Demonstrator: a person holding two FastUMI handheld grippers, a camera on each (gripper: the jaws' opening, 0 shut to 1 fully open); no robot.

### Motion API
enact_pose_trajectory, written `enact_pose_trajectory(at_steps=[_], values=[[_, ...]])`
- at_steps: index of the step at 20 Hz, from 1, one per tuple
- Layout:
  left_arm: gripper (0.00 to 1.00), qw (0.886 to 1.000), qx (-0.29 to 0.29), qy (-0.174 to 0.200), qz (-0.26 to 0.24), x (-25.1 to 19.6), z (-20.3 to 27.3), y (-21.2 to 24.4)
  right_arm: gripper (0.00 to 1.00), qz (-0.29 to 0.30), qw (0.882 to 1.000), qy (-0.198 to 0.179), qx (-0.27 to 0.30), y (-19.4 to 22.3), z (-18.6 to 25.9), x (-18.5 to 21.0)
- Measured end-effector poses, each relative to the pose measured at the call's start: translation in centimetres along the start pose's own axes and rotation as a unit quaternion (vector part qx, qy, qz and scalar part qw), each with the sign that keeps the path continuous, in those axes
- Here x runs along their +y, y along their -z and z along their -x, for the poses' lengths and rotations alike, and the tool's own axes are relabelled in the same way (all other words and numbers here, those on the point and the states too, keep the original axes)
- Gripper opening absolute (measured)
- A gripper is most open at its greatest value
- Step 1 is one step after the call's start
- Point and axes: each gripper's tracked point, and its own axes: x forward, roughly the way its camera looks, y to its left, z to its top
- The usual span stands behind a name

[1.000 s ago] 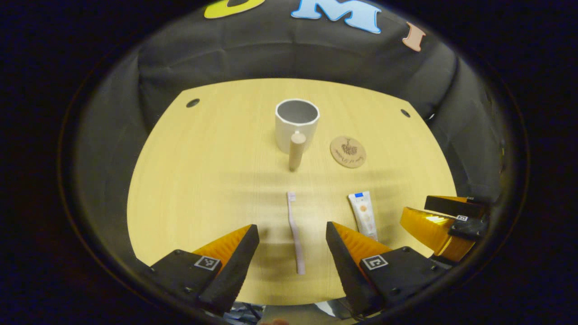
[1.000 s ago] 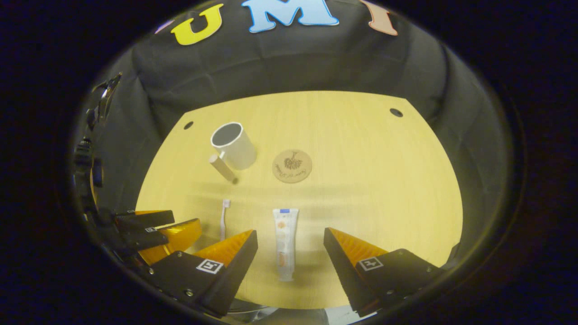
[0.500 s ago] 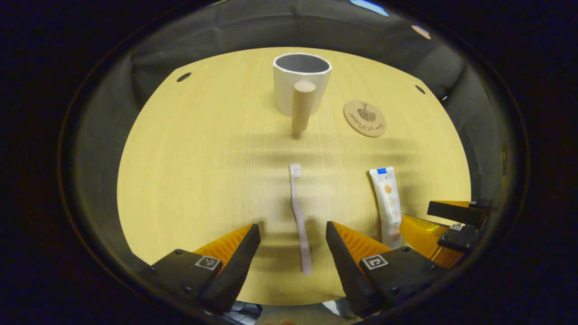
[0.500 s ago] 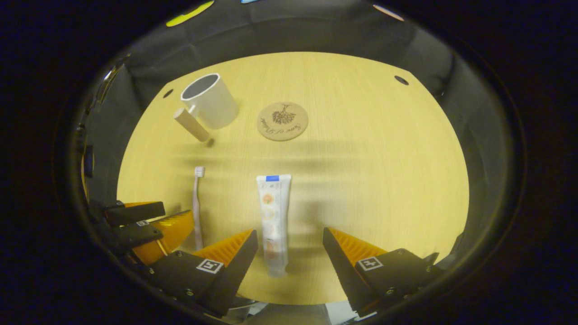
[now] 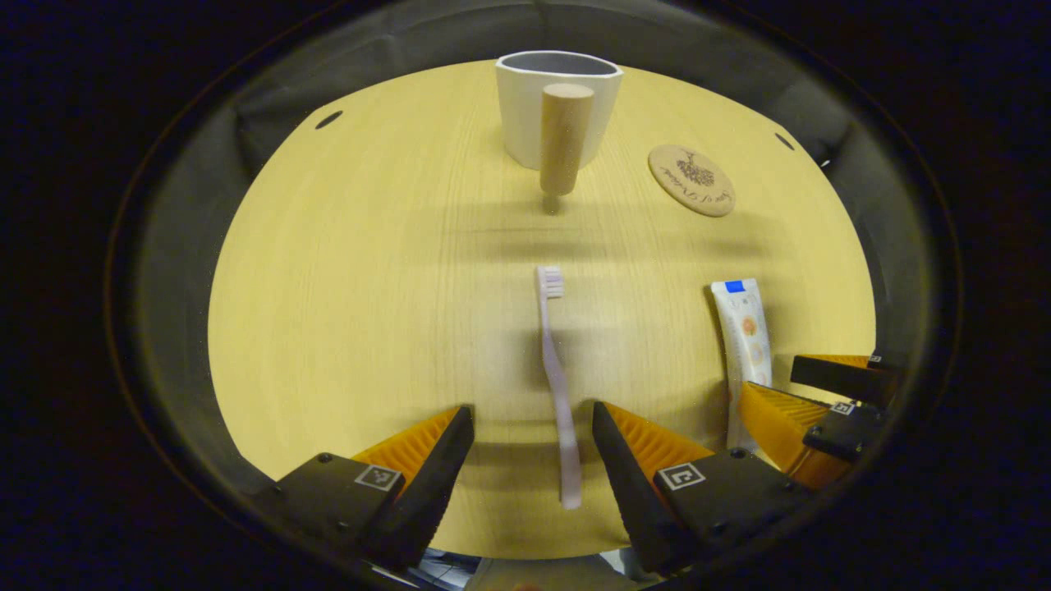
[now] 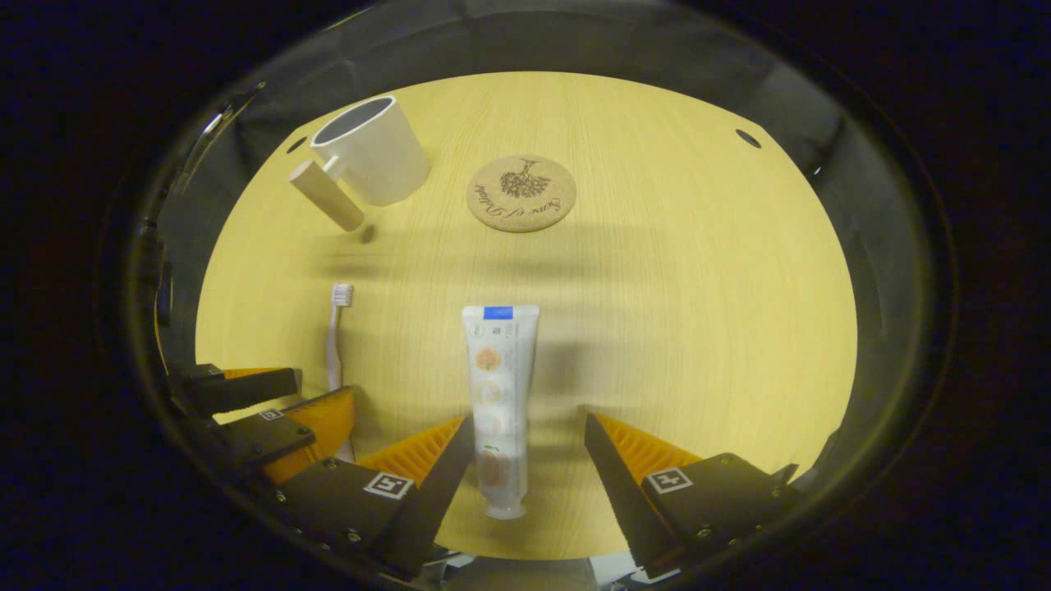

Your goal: Put the toothbrush and toothpaste on the desktop into the cup, then pick up the cup and place it on the coaster on the desktop.

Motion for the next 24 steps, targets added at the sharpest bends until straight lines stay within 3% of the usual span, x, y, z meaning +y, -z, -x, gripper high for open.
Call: enact_pose_trajectory(at_steps=[2,6,8,10,11,12,13,14,16,19,20,22,23,24], values=[[0.94,1.0,0.002,-0.001,0.001,0.1,-0.1,0.1,0.87,0.002,1.0,0.006,0.001,0.0,-0.3,-0.1],[1.0,1.0,0.004,-0.002,0.005,0.1,-0.1,0.1,0.87,0.005,1.0,0.01,0.008,0.3,-0.9,-0.1],[0.98,1.0,0.007,-0.002,0.004,0.1,0.0,0.1,0.8,0.001,1.0,0.002,0.019,0.9,-1.4,0.3],[0.96,1.0,0.012,-0.001,0.006,0.0,0.0,0.1,0.6,-0.003,1.0,0.001,0.024,1.1,-1.5,0.5],[0.94,1.0,0.014,-0.001,0.007,-0.1,0.0,0.0,0.55,0.001,1.0,-0.001,0.027,1.1,-1.4,0.5],[0.84,1.0,0.014,0.0,0.006,-0.1,-0.1,0.0,0.56,-0.005,1.0,-0.005,0.026,1.0,-1.5,0.8],[0.78,1.0,0.015,0.0,0.004,-0.2,-0.2,0.0,0.42,-0.003,0.999,-0.009,0.038,1.3,-1.3,1.0],[0.68,1.0,0.015,0.0,0.001,-0.4,0.0,0.0,0.43,-0.001,0.999,-0.007,0.037,1.3,-1.4,0.8],[0.42,1.0,0.018,-0.001,0.002,-0.5,-0.1,-0.1,0.29,-0.006,0.999,-0.002,0.039,1.3,-1.4,0.7],[0.42,1.0,0.025,0.002,0.014,-0.5,0.0,-0.2,0.29,-0.008,0.999,-0.002,0.042,1.5,-1.4,0.8],[0.17,1.0,0.025,0.003,0.015,-0.6,0.0,-0.2,0.29,-0.009,0.999,-0.002,0.042,1.6,-1.4,0.8],[0.17,1.0,0.024,0.001,0.01,-0.5,-0.1,-0.3,0.28,-0.019,0.999,-0.004,0.039,1.4,-1.0,0.8],[0.21,0.999,0.031,-0.002,0.014,-0.5,0.0,-0.2,0.15,-0.019,0.999,-0.006,0.047,1.7,-0.8,0.7],[0.08,1.0,0.027,-0.001,0.01,-0.5,0.0,-0.4,0.15,-0.021,0.998,-0.009,0.052,1.9,-0.9,0.8]])
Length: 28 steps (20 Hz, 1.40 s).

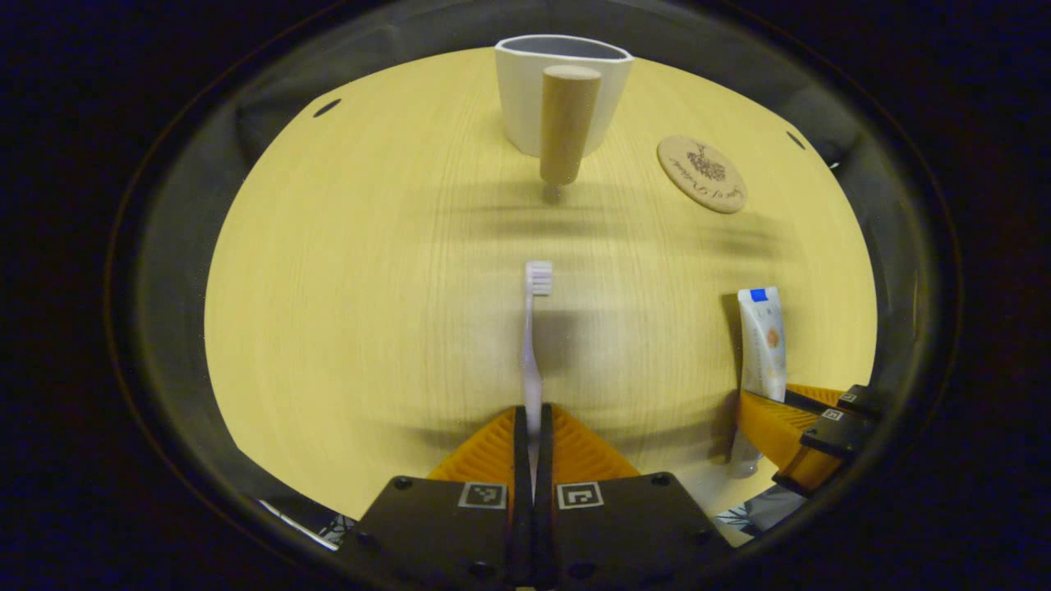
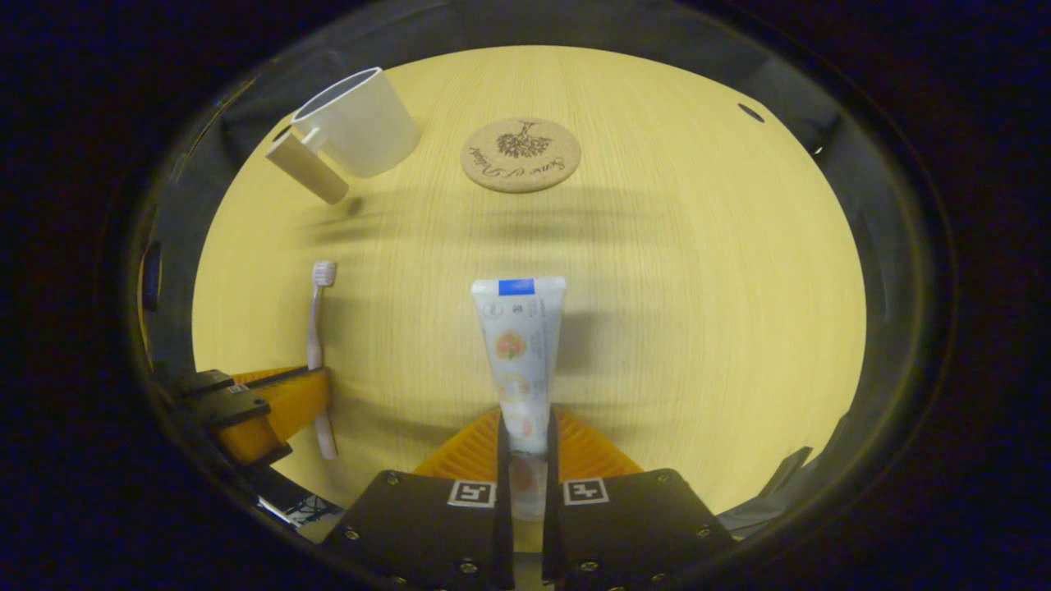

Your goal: Put the toothbrush and toothpaste on the desktop into the cup, then pick up the cup and place it on the coaster on the desktop.

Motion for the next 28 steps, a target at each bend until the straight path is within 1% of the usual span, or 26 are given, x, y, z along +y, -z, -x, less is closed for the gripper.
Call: enact_pose_trajectory(at_steps=[5,10,15,19,23,28], values=[[0.08,1.0,-0.003,0.009,0.002,0.0,0.5,0.1,0.15,-0.02,1.0,-0.008,-0.011,-0.3,0.6,-0.2],[0.08,0.999,-0.035,0.03,0.009,-0.6,4.3,-2.0,0.15,-0.045,0.998,-0.017,-0.037,-1.8,2.5,-1.0],[0.08,0.996,-0.082,0.04,0.007,-0.9,10.5,-6.1,0.15,-0.063,0.996,-0.024,-0.056,-2.9,3.5,-1.4],[0.08,0.991,-0.126,0.043,0.002,-1.5,15.1,-10.8,0.15,-0.067,0.995,-0.027,-0.061,-2.9,3.7,-1.5],[0.08,0.986,-0.16,0.042,-0.001,-1.7,17.3,-15.0,0.15,-0.073,0.995,-0.033,-0.065,-3.1,3.8,-1.4],[0.08,0.981,-0.187,0.039,-0.011,-0.5,17.7,-20.2,0.15,-0.082,0.994,-0.032,-0.067,-3.2,4.0,-2.0]])
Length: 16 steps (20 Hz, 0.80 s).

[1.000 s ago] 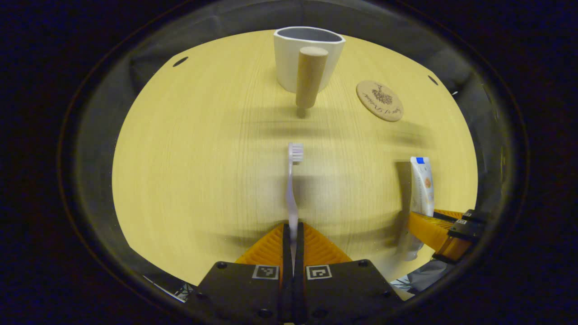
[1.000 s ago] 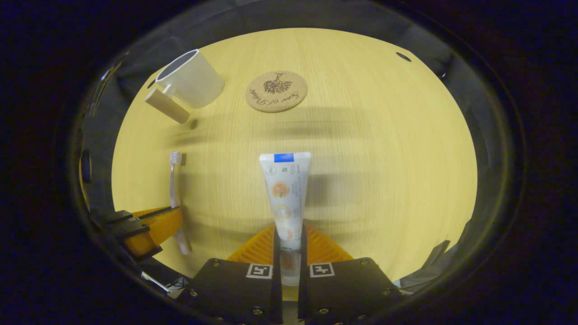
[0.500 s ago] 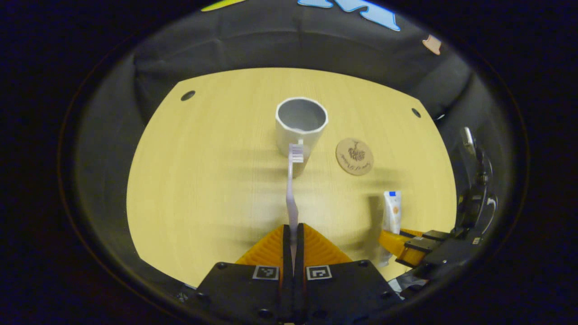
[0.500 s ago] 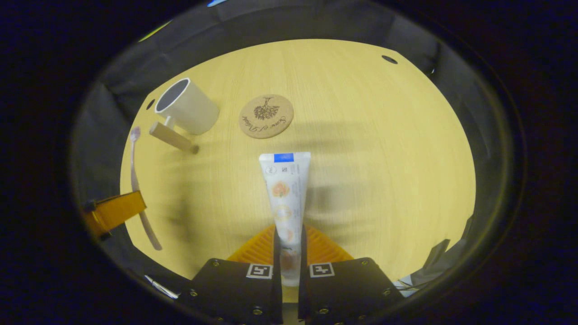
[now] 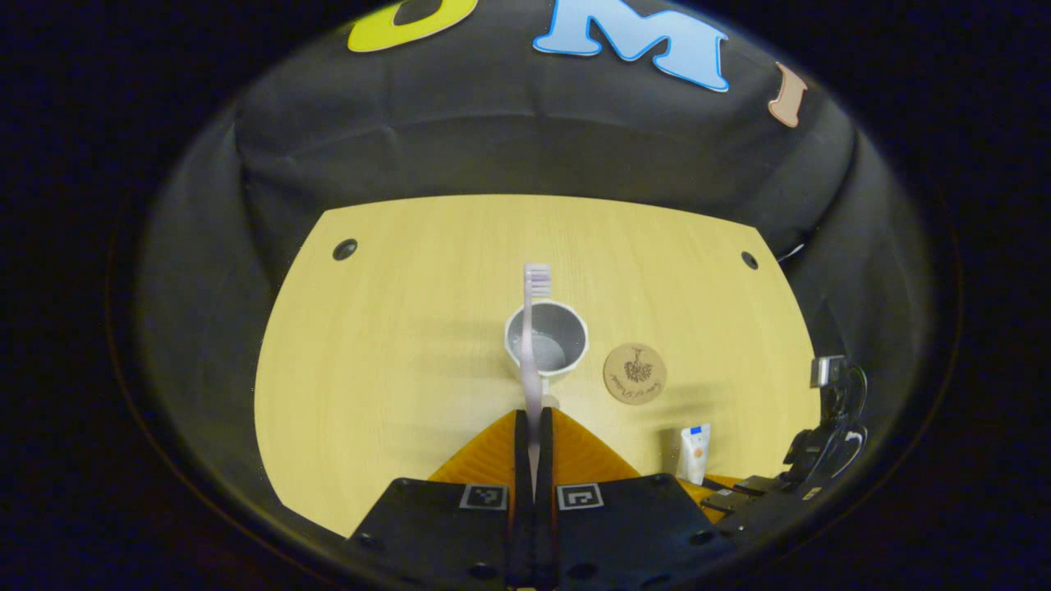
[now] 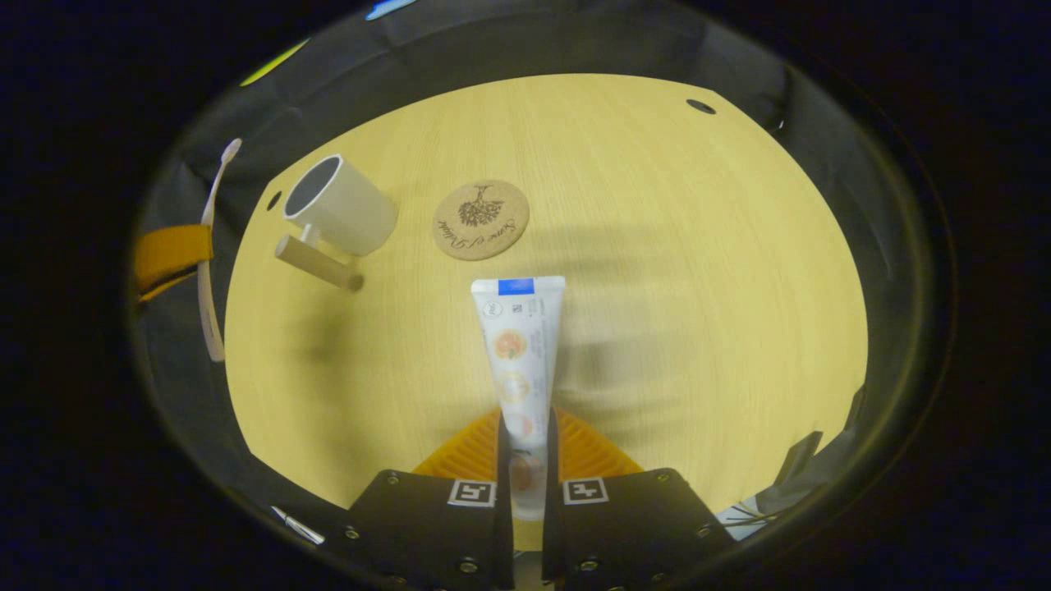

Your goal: Put the toothbrush and toothpaste on the desktop into the cup, then pick up the cup and place it on the coaster on the desktop.

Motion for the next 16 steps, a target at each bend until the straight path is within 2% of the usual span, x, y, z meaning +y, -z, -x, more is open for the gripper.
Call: enact_pose_trajectory(at_steps=[9,13,16], values=[[0.07,0.998,-0.062,0.015,-0.011,2.4,-4.2,-9.7,0.15,-0.033,0.999,0.014,0.003,-0.5,0.6,-2.5],[0.08,0.996,-0.076,0.042,-0.008,2.2,-6.4,-10.5,0.15,-0.05,0.999,0.016,0.002,-1.1,0.8,-3.2],[0.08,0.994,-0.094,0.048,0.003,2.2,-7.4,-11.2,0.15,-0.06,0.998,0.014,-0.002,-1.8,1.1,-3.3]])
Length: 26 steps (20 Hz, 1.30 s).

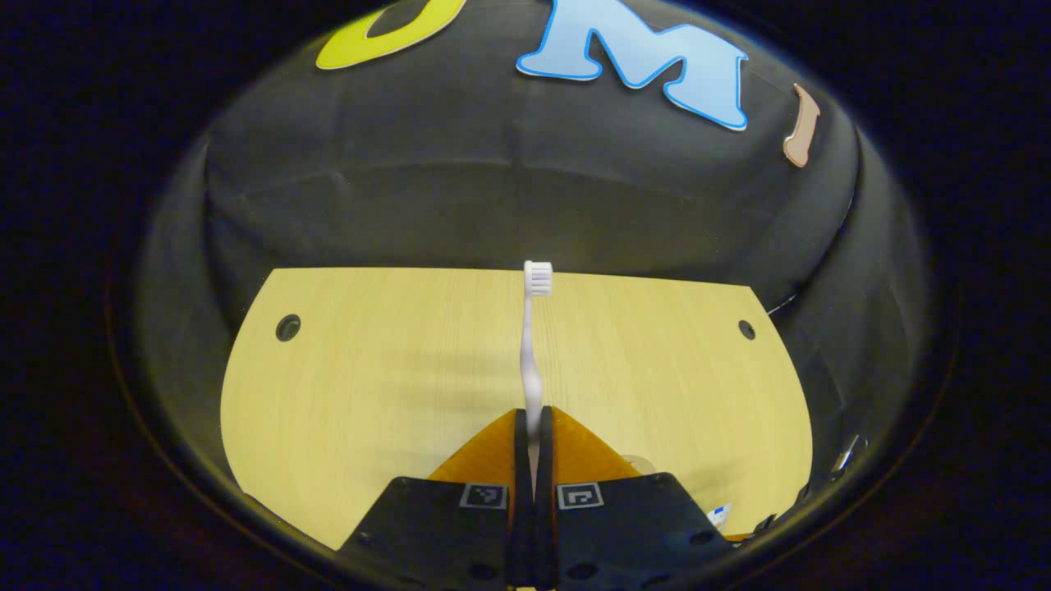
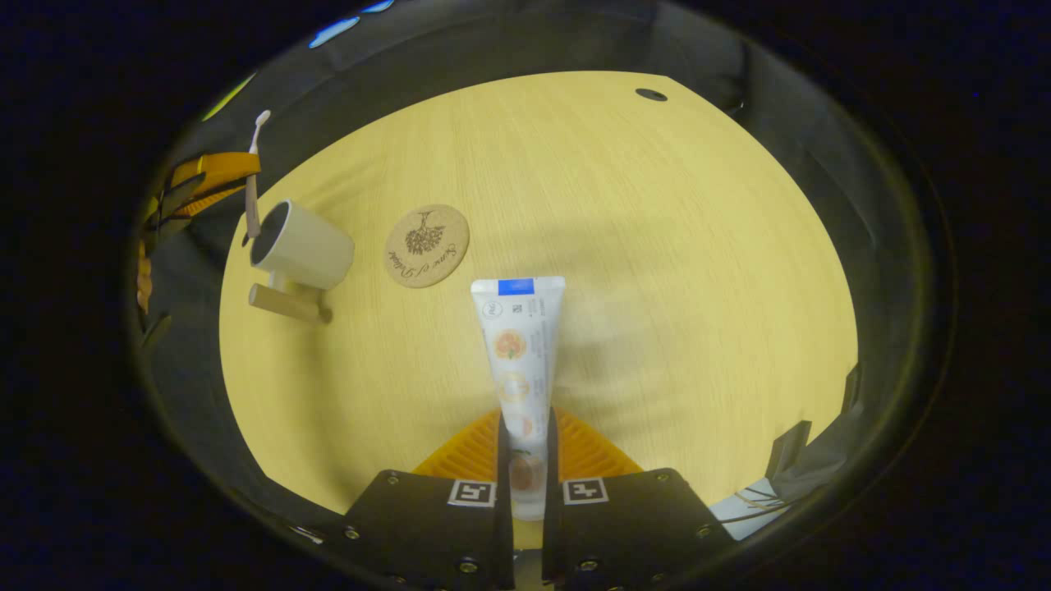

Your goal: Put the toothbrush and toothpaste on the desktop into the cup, then pick up the cup and place it on the coaster on the desktop.

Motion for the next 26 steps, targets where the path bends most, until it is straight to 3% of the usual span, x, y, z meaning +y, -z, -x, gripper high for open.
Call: enact_pose_trajectory(at_steps=[5,6,8,11,13,15,16,17,19,26], values=[[0.08,1.0,-0.005,0.003,-0.01,0.0,-1.6,1.4,0.15,-0.011,1.0,0.001,-0.005,-1.0,0.3,-0.1],[0.13,1.0,-0.001,0.002,-0.011,0.1,-1.7,2.0,0.15,-0.013,1.0,0.001,-0.006,-1.2,0.5,-0.2],[0.08,1.0,0.001,-0.004,-0.012,0.5,-1.6,3.0,0.15,-0.014,1.0,0.001,-0.01,-1.5,0.6,-0.1],[0.11,1.0,-0.005,-0.004,-0.002,0.8,-1.4,3.5,0.15,-0.015,1.0,0.0,-0.017,-2.1,1.0,0.1],[0.2,1.0,-0.006,-0.004,0.003,1.0,-1.3,3.8,0.15,-0.014,1.0,-0.002,-0.021,-2.4,1.2,0.4],[0.2,1.0,-0.005,-0.001,0.006,1.2,-1.1,4.1,0.15,-0.012,1.0,-0.005,-0.026,-2.7,1.6,0.7],[0.27,1.0,-0.006,-0.005,0.007,1.6,-0.9,4.0,0.15,-0.011,1.0,-0.007,-0.028,-2.9,1.9,0.8],[0.28,1.0,-0.007,0.003,0.009,1.4,-0.7,4.1,0.15,-0.01,0.999,-0.009,-0.032,-3.2,2.3,1.0],[0.35,1.0,-0.01,0.004,0.009,1.5,0.2,4.3,0.15,-0.006,0.999,-0.014,-0.042,-4.2,2.8,1.9],[0.35,1.0,-0.017,0.013,0.016,2.0,4.4,5.5,0.15,0.028,0.995,-0.043,-0.081,-8.7,4.0,6.9]])
